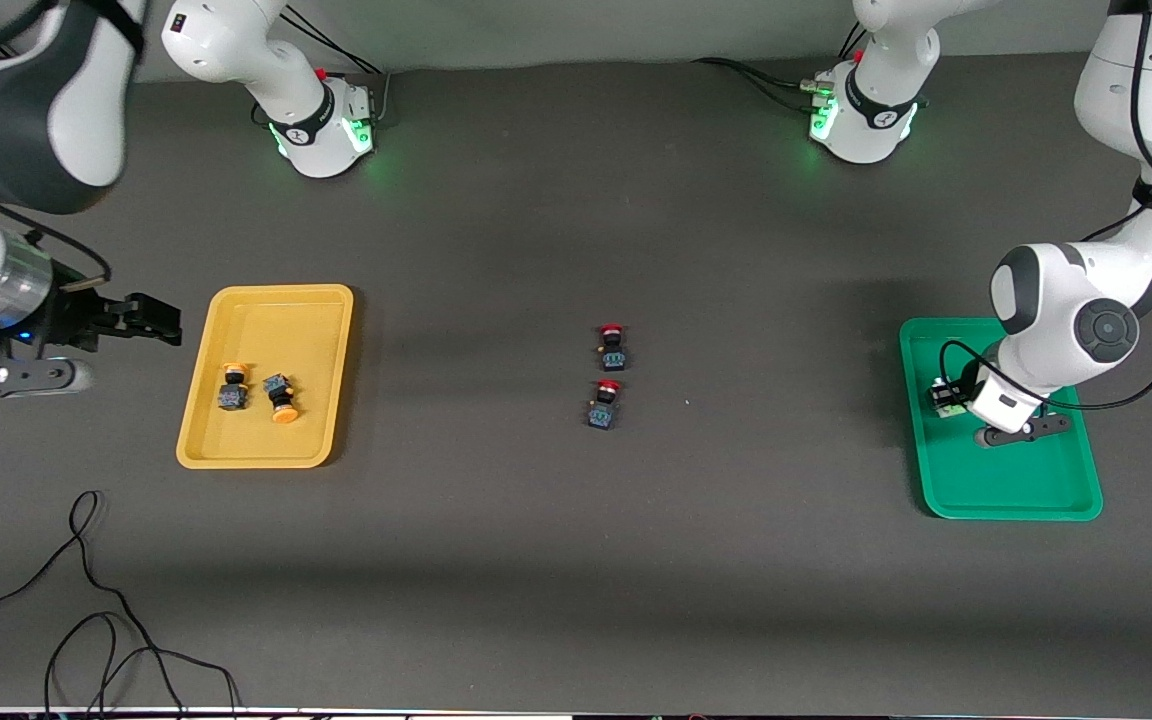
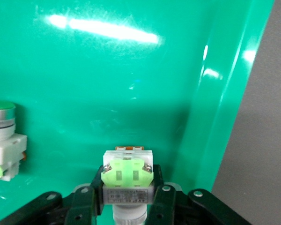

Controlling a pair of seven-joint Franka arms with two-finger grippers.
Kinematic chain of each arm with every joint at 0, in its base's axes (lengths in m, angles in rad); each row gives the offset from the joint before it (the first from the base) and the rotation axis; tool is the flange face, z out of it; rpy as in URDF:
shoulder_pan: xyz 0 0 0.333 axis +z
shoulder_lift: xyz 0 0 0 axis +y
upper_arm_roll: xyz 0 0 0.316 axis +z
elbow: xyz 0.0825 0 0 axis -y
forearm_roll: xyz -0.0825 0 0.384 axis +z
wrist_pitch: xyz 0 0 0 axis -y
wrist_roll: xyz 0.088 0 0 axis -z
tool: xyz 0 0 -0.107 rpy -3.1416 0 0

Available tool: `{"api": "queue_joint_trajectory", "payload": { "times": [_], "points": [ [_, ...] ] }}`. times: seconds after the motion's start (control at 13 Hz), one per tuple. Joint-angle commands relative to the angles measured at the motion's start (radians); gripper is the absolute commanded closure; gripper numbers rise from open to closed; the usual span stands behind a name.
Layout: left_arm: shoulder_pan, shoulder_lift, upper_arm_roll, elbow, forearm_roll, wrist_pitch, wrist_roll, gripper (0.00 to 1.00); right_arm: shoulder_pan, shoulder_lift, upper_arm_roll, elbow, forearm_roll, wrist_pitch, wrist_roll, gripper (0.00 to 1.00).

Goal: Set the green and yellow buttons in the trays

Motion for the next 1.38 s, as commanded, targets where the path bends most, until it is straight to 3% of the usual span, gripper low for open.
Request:
{"api": "queue_joint_trajectory", "payload": {
  "times": [0.0,0.23,0.38,0.54,0.62,0.92,1.31],
  "points": [
    [0.011,-0.005,-0.004,-0.005,0.01,-0.004,0.01,0.0,-0.298,-0.222,0.408,-0.014,-0.161,-0.016,0.117,0.0],
    [0.009,-0.044,-0.007,-0.002,0.01,-0.056,0.008,0.0,-0.655,-0.287,0.758,-0.044,-0.193,-0.016,0.119,0.0],
    [0.002,-0.128,-0.011,0.028,0.008,-0.212,0.007,0.0,-0.869,-0.331,0.968,-0.084,-0.212,-0.016,0.119,0.0],
    [-0.009,-0.203,-0.016,0.122,0.007,-0.44,0.008,0.0,-1.054,-0.361,1.134,-0.106,-0.215,-0.016,0.119,0.0],
    [-0.009,-0.22,-0.028,0.189,-0.001,-0.574,0.008,0.0,-1.112,-0.364,1.182,-0.11,-0.215,-0.016,0.119,0.0],
    [-0.011,-0.239,-0.054,0.505,-0.018,-1.023,0.011,0.0,-1.117,-0.365,1.184,-0.103,-0.248,-0.016,0.12,0.0],
    [-0.008,-0.242,-0.051,0.818,-0.046,-1.326,0.134,0.0,-1.111,-0.355,1.184,-0.086,-0.249,-0.016,0.142,0.0]
  ]
}}
